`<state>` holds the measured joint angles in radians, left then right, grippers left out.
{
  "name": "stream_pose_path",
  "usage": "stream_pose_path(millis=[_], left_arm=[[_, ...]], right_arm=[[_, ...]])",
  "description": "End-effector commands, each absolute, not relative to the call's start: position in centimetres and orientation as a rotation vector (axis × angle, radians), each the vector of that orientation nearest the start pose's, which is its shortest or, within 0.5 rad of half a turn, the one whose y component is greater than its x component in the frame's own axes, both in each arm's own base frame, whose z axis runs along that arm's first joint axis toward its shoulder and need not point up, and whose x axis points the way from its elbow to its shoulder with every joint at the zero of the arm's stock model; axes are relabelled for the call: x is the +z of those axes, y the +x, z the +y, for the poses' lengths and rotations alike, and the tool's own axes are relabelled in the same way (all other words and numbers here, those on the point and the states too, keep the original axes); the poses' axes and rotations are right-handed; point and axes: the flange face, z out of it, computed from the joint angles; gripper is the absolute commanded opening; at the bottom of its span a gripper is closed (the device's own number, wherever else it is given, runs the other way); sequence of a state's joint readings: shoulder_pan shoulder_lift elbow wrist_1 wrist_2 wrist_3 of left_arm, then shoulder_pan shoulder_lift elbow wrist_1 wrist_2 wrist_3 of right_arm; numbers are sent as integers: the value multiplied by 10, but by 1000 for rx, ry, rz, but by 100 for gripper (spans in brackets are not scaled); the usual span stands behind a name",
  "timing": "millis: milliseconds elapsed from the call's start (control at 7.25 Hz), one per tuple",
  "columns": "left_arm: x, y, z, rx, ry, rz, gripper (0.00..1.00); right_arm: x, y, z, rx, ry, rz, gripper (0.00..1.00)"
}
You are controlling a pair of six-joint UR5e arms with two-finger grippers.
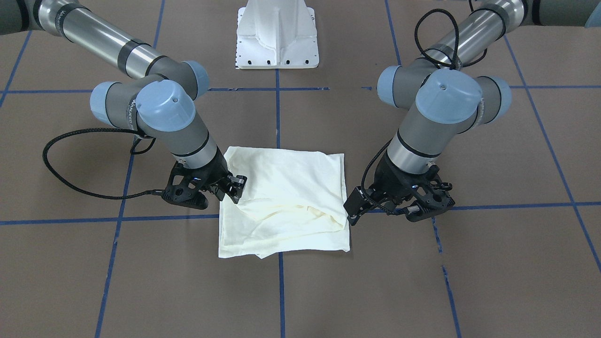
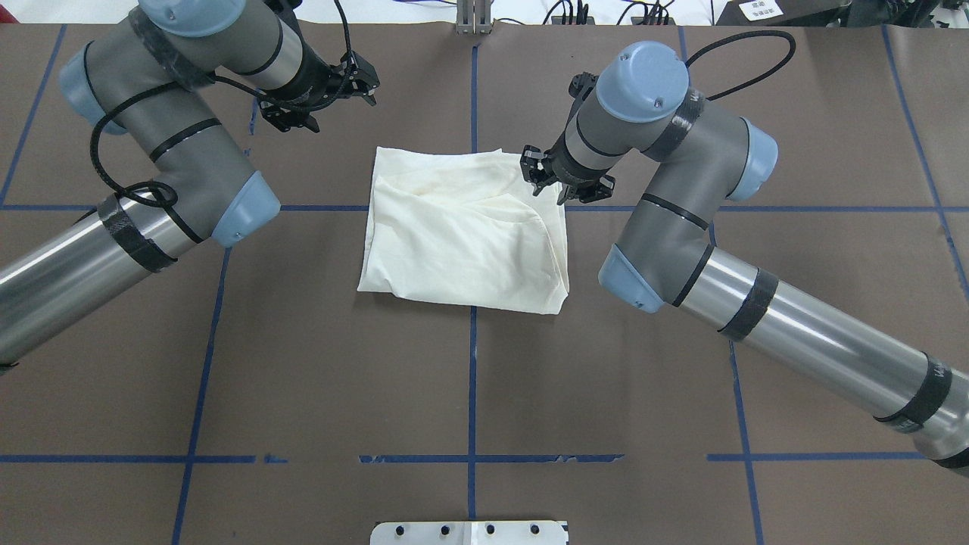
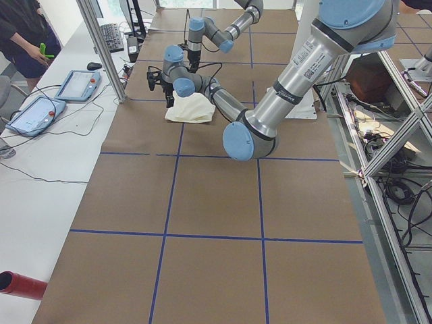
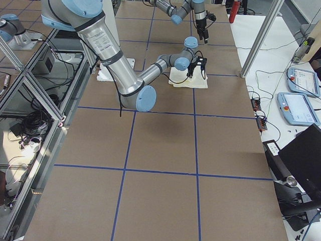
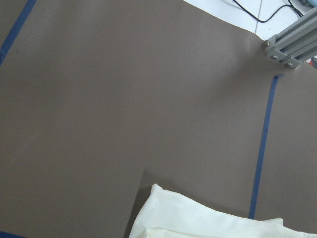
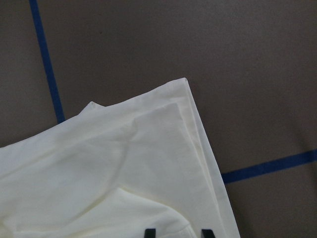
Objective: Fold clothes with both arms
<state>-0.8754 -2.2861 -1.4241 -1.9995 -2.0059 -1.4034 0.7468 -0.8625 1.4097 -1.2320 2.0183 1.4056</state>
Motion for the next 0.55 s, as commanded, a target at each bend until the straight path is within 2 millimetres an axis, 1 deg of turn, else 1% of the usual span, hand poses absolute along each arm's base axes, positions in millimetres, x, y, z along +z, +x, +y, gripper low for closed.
stream_pose_path(millis=[0, 138, 276, 414], left_arm=[[264, 378, -595, -367, 188, 1119, 100], [275, 358, -587, -269, 237, 1106, 100], [300, 329, -592, -250, 276, 1064, 100], [330, 287, -600, -209, 336, 1008, 100]], right_arm=[[262, -427, -606, 295, -21, -1007, 100], [284, -386, -621, 287, -1, -1001, 100], [320, -345, -632, 242, 47, -965, 100], [362, -297, -643, 190, 95, -911, 100]])
